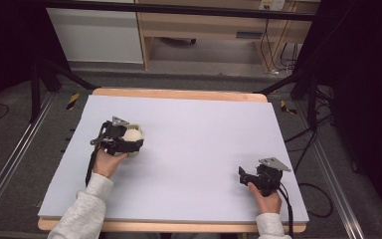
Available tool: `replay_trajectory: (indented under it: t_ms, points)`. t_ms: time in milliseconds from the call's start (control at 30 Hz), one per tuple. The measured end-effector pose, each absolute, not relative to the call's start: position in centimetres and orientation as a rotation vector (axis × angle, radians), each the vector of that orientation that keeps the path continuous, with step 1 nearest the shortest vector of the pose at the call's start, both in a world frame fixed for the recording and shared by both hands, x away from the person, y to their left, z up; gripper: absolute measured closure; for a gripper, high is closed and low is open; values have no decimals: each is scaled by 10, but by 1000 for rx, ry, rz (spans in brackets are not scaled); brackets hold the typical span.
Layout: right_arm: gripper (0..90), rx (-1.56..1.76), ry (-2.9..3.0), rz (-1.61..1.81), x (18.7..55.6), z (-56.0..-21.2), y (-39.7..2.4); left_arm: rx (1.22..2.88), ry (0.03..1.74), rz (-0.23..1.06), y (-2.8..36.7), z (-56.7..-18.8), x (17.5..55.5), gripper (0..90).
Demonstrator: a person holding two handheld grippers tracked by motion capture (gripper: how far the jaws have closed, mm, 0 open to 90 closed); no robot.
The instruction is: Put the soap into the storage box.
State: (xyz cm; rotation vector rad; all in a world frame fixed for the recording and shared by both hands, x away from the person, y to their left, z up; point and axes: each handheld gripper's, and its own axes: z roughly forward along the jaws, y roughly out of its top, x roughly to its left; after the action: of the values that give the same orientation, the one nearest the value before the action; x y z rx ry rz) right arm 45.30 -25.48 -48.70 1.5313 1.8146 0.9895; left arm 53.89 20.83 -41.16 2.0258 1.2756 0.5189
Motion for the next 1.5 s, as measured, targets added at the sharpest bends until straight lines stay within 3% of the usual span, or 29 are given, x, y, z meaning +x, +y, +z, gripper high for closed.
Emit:
replay_trajectory:
  t_ms: [1500]
  points:
    - [49, 1534, 1813, 992, 453, -487, -255, 2022, 1366, 531, 226, -435, 568, 231]
